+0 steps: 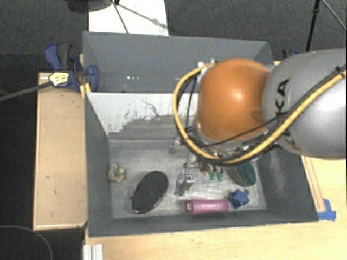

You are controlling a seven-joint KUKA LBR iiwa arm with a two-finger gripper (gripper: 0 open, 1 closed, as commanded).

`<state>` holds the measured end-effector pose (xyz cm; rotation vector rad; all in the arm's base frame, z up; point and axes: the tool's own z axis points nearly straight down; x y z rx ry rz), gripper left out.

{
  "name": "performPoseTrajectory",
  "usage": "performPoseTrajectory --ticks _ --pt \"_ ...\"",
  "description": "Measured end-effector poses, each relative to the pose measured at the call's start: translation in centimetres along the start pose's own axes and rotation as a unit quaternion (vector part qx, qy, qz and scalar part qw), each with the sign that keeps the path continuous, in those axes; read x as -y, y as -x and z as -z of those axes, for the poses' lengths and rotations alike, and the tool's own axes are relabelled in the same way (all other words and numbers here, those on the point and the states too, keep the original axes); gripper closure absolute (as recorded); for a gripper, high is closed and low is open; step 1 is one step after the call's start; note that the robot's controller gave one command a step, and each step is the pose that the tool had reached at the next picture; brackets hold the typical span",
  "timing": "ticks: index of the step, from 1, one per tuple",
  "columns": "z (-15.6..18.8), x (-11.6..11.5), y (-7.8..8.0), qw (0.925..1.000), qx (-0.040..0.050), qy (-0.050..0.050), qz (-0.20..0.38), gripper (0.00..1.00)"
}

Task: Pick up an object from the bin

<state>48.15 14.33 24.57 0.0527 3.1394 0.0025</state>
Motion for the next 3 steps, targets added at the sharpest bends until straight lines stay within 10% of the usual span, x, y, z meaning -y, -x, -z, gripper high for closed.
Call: performPoseTrajectory --ticks 1,2,3 --pt "-15.6 -10.0 0.2 0.9999 -0.0018 -0.003 -0.015 0.00" --pt "-17.1 -10.0 0.0 0.9997 0.0052 -0.007 0.022 0.00" --pt "-17.3 -9.3 3.5 0.9941 0.0012 -0.006 0.108 0.00"
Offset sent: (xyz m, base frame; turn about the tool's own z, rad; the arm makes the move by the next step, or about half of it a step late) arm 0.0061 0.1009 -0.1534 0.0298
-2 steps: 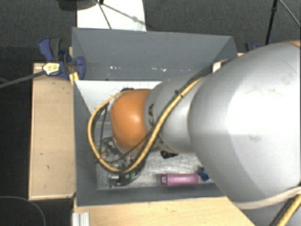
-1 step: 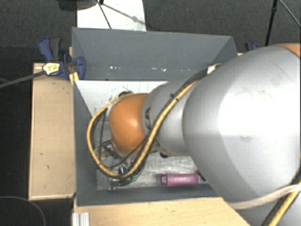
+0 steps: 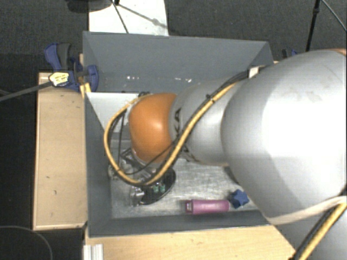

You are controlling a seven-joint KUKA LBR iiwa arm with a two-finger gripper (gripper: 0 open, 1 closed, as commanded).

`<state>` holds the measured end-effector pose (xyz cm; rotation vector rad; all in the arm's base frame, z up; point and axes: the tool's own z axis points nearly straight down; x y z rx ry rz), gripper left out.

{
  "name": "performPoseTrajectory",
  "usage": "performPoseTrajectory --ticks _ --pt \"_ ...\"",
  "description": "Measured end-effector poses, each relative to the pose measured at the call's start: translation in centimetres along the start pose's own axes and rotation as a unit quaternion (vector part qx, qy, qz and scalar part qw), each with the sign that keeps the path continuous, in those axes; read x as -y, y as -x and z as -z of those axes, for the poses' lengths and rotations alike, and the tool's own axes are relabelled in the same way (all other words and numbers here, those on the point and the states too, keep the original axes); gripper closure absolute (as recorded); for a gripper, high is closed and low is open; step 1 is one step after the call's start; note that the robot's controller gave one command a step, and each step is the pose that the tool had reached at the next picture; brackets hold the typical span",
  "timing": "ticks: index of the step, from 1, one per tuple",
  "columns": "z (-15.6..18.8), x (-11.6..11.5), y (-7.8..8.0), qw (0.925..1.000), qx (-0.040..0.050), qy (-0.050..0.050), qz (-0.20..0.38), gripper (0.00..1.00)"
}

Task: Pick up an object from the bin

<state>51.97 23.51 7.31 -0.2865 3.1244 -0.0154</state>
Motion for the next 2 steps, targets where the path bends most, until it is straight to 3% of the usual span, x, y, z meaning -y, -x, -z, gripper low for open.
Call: performPoseTrajectory --ticks 1,2 --pt "0.0 6.2 -4.8 0.9987 0.0073 0.005 0.051 0.00" --pt "-0.1 12.8 -3.2 0.9893 0.0052 0.005 0.145 0.00"
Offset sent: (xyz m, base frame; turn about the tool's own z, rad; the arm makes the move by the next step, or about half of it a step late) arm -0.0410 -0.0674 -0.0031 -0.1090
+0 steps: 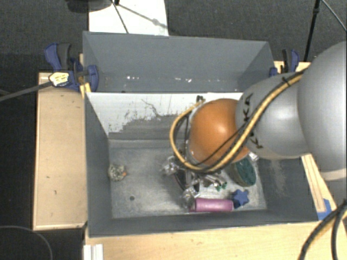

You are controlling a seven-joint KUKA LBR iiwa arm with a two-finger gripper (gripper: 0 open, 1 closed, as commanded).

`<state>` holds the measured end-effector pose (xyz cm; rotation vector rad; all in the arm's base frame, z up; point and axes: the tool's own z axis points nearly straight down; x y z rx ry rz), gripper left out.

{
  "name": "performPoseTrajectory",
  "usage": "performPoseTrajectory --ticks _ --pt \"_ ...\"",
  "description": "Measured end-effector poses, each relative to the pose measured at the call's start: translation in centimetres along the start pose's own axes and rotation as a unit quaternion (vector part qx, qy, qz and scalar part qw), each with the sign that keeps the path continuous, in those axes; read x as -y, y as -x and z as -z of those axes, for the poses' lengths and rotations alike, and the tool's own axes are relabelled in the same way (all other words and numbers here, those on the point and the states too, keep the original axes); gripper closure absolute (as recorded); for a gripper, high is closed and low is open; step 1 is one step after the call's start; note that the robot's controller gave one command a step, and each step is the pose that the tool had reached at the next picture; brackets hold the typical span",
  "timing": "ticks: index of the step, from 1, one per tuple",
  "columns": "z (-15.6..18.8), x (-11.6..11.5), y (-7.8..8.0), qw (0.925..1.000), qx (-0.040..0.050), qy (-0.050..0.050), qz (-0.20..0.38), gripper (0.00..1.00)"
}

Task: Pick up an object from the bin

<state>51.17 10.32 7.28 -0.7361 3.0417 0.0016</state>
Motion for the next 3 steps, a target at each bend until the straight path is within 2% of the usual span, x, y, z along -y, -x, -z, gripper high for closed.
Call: performPoseTrajectory --ticks 1,2,3 --pt "4.5 5.2 -2.1 0.9971 -0.0024 0.000 0.076 0.00" --pt "0.3 11.4 -2.8 0.9815 -0.0028 0.001 0.191 0.00" --pt "7.9 12.2 -5.1 0.9285 -0.0019 0.001 0.371 0.00"
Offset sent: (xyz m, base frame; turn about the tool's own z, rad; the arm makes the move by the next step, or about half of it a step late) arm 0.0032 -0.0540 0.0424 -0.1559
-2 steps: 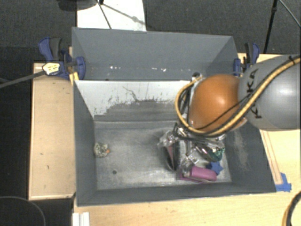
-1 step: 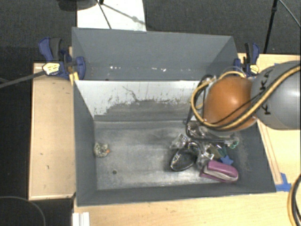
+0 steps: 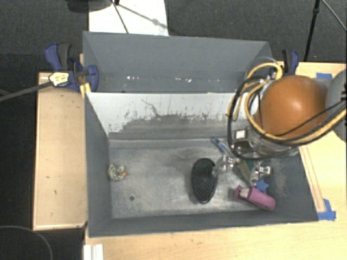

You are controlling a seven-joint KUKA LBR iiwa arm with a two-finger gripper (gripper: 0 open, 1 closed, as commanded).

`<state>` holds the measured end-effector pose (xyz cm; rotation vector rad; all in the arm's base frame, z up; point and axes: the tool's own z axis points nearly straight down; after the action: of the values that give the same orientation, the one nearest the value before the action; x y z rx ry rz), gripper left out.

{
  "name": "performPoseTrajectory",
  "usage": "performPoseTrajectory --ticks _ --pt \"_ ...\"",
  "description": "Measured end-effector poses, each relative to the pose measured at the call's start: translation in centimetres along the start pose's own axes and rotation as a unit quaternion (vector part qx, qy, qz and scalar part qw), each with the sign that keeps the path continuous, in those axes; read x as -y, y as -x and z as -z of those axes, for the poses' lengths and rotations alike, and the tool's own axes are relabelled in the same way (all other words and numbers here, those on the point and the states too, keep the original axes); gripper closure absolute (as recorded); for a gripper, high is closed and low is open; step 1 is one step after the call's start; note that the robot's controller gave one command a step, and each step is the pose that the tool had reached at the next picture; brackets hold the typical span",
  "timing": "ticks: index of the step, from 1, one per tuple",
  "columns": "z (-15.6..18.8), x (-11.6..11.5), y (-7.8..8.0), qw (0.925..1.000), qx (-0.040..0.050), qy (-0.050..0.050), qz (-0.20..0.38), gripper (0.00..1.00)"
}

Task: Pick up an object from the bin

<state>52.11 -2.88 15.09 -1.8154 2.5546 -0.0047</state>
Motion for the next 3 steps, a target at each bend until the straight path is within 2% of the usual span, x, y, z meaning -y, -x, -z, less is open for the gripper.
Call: performPoseTrajectory --ticks 1,2,3 --pt "-5.6 -1.0 4.9 0.9997 0.0034 -0.001 0.024 0.00" --pt "-5.9 -1.0 4.5 0.9998 -0.0001 0.002 0.019 1.00" --pt "-7.7 -6.3 7.3 0.9934 -0.0006 -0.002 0.115 1.00"
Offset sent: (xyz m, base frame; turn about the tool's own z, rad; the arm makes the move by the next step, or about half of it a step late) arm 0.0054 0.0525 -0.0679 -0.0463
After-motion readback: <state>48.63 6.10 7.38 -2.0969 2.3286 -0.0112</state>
